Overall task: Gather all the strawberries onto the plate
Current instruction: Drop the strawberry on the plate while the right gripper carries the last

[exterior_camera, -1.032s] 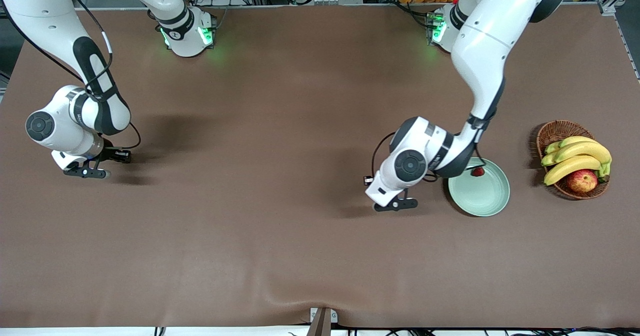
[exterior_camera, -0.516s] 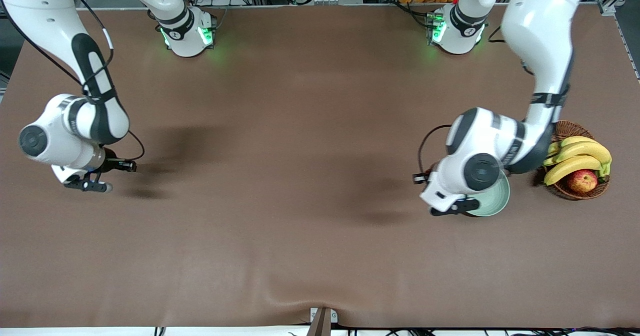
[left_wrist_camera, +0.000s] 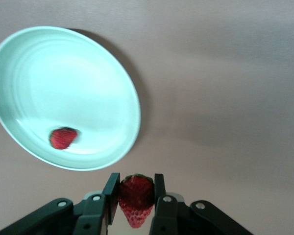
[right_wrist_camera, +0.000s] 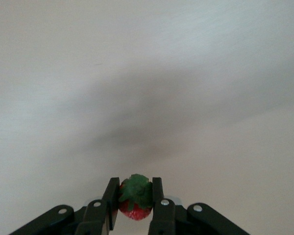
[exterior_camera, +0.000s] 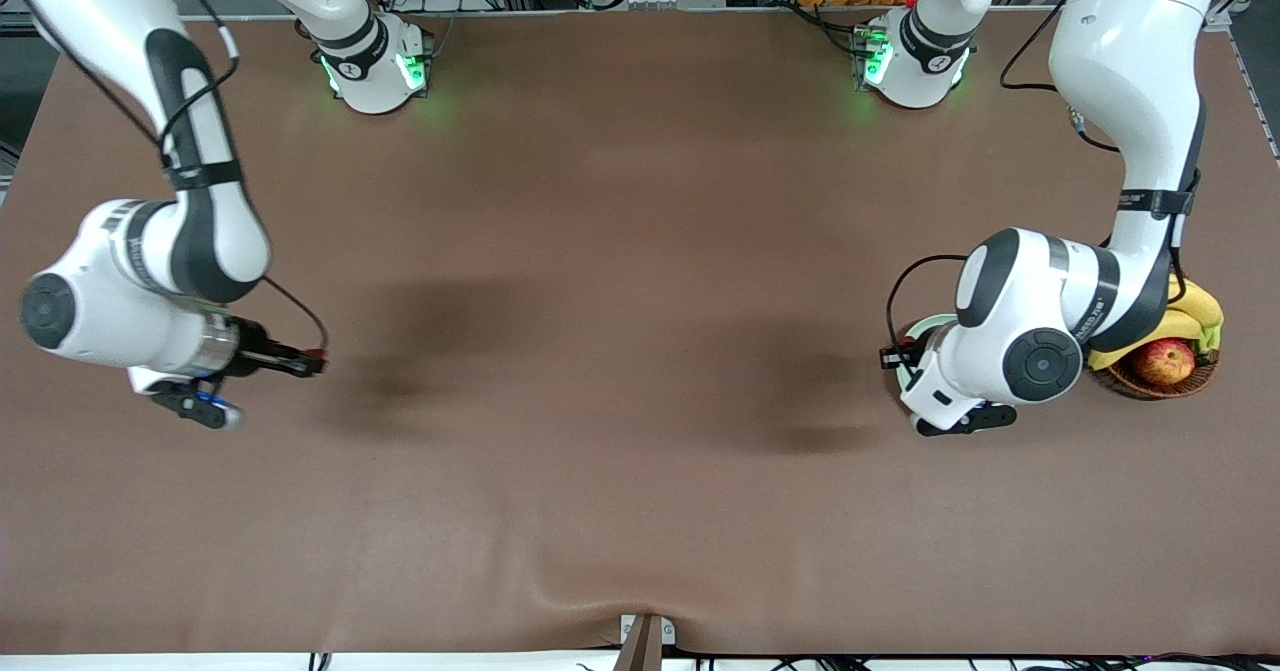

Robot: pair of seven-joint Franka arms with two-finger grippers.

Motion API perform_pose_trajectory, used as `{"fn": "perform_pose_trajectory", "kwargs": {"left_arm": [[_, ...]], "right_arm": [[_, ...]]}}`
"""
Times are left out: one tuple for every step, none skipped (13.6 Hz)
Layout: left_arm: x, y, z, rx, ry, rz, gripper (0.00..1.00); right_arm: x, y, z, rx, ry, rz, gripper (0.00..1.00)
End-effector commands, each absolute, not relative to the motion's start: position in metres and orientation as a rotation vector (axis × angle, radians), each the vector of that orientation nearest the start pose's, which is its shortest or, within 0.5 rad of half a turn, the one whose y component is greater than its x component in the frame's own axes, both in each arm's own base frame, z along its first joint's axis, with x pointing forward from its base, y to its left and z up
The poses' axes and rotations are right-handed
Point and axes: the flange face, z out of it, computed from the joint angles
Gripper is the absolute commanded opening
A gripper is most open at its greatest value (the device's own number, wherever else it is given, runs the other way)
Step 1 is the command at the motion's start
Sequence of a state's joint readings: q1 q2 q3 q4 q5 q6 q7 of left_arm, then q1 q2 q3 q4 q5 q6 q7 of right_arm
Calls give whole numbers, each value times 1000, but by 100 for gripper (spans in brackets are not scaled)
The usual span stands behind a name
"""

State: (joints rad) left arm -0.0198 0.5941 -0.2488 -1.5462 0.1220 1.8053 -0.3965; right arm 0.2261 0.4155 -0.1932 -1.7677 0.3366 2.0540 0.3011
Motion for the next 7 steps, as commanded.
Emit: {"fn": "perform_pose_trajectory", "kwargs": {"left_arm": [[643,-107,292,-2999,-87,478,0],[642,-102,290,-2993,-64,484,0],[642,-96,288,-2979,-49,480,0],[643,-90,288,-2970,-47,477,0],[643,-89,287,-2969,-49,477,0],[644,-87,285,-2969,-50,477,0],[644,-82,283,-2971,-52,481,0]], "right_arm": [[653,118,334,-2757,808,264,0],[656,144,337,-2711,879,287,0],[657,173,343,-2665,934,301,0],[658,198,347,-2621,992,321,0],[657,226,349,-2586,1033,342,0],[655,247,348,-2556,1073,363,0],[655,271,352,-2511,1109,365,0]]}}
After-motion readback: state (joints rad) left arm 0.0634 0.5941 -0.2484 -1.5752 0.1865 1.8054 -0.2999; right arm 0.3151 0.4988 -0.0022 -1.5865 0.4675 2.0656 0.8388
